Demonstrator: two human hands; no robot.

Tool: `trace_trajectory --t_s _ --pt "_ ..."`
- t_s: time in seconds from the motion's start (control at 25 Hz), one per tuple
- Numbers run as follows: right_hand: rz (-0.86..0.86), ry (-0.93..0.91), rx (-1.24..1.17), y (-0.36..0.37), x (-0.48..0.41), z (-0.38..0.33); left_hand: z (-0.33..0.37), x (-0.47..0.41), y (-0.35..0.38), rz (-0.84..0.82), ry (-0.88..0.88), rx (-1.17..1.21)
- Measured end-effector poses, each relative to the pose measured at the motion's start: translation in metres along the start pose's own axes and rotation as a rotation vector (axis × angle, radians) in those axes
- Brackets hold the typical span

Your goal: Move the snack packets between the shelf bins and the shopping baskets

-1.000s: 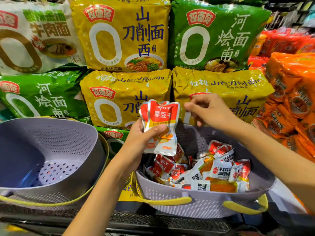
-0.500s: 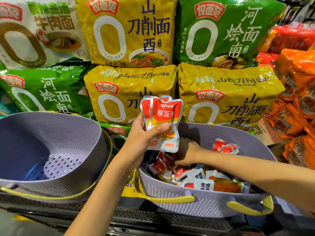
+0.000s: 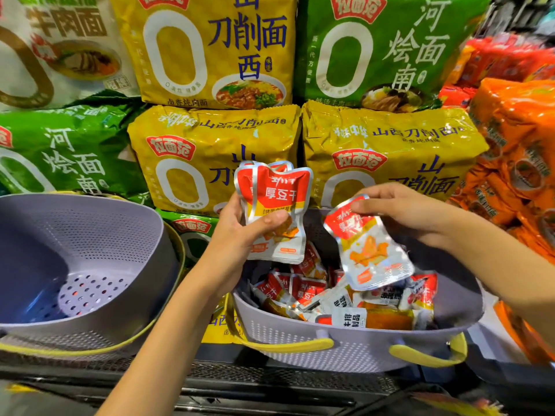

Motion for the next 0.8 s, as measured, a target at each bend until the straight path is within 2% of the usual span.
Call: trace_trajectory --t_s 0.12,0.28,0.36,0.44,0.52,0.68,0.8 --pt "0.099 0.081 -0.284 -0.017 0.011 0.017 0.0 0.0 0.0 -0.009 0.009 -0.006" --pt "0.137 0.131 -0.344 -0.021 0.014 0.033 0.0 -0.001 -0.001 0.001 0.021 0.011" --pt "0.1 0.164 -0.35 -0.012 0.013 0.037 -0.001 -0.001 -0.002 0.014 0.018 0.036" --pt "-0.011 0.224 -0.268 0.005 0.01 0.047 -0.003 -0.002 -0.005 0.031 0.015 0.063" --pt "-0.057 0.2 -0.161 0.017 0.002 0.05 -0.003 -0.002 -0.006 0.033 0.009 0.075" --pt "0.052 0.102 0.236 0.026 -0.028 0.054 -0.003 -0.003 -0.007 0.04 0.012 0.072" --pt "0.139 0.174 0.394 0.021 -0.043 0.085 -0.004 -0.003 -0.008 0.055 0.019 0.084"
Point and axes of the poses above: each hand's wrist, its own x-axis away from the middle knuckle, its own y-axis out of the palm, z = x × y, the point moved 9 cm from there along -x, towards the middle knuckle, and after that the axes turned 15 degrees about -x, right-handed, at the moved point
